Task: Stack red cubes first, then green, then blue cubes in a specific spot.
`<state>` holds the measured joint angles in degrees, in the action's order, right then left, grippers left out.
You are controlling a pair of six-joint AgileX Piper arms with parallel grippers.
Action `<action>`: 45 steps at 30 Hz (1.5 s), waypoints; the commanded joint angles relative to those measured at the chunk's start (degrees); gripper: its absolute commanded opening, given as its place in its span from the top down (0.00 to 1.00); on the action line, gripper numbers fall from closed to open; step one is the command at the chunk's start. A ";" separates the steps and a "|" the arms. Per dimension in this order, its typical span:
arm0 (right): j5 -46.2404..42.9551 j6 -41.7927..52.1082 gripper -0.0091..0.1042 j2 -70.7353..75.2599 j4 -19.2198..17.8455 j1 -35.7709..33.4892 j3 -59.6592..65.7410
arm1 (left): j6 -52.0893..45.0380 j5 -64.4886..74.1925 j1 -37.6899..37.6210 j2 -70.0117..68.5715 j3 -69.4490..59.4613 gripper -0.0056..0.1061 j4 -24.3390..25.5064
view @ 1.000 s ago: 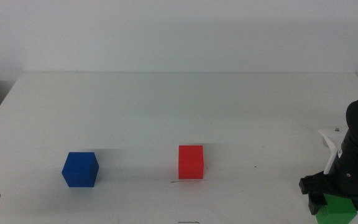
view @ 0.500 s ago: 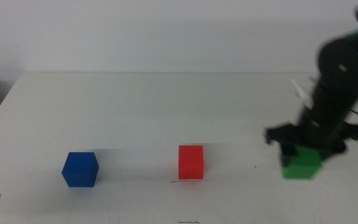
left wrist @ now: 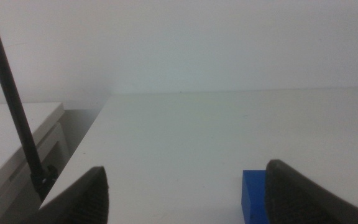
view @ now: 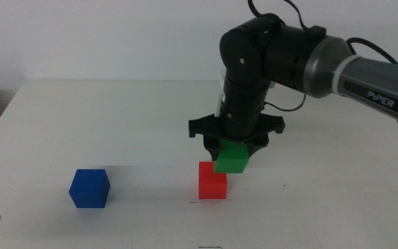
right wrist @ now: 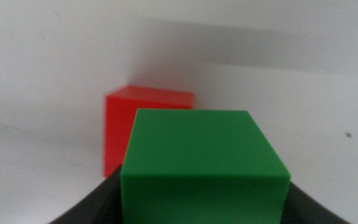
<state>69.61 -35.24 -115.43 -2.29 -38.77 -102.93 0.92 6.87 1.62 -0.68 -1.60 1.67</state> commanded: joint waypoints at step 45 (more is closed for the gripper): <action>4.56 -2.53 0.93 -4.24 1.00 -2.24 -9.42 | 0.54 -4.34 0.09 -1.47 0.06 0.21 -0.33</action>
<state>70.12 -38.38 -122.69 -1.16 -40.95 -110.65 0.92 6.87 1.62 -0.68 -1.60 1.67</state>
